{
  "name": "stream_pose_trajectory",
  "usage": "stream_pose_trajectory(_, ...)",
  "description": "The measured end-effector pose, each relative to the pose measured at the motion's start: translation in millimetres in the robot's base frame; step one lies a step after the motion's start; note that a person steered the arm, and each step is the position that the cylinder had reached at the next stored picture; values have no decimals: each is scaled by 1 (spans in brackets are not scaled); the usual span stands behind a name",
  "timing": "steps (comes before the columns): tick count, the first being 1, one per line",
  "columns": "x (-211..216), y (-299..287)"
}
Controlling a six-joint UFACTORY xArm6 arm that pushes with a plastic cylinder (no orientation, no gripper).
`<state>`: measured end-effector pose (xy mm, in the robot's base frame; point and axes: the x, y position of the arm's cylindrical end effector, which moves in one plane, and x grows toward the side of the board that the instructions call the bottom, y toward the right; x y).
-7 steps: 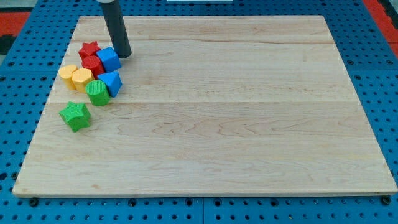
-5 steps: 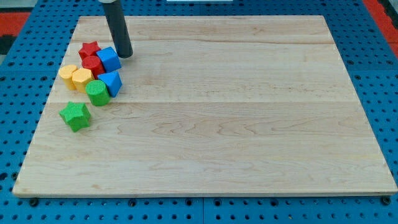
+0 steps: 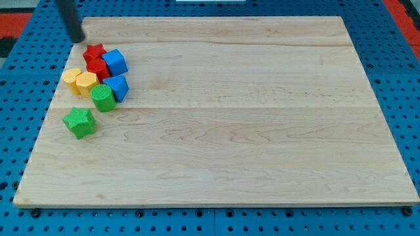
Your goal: Move group of blocks slightly right
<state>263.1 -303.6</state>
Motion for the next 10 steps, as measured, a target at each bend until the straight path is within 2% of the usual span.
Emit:
stream_pose_trajectory(1, 11, 0)
stream_pose_trajectory(2, 48, 1)
stream_pose_trajectory(3, 64, 1)
stream_pose_trajectory(4, 64, 1)
stream_pose_trajectory(7, 164, 0)
stream_pose_trajectory(8, 181, 37)
stream_pose_trajectory(9, 171, 54)
stream_pose_trajectory(10, 161, 11)
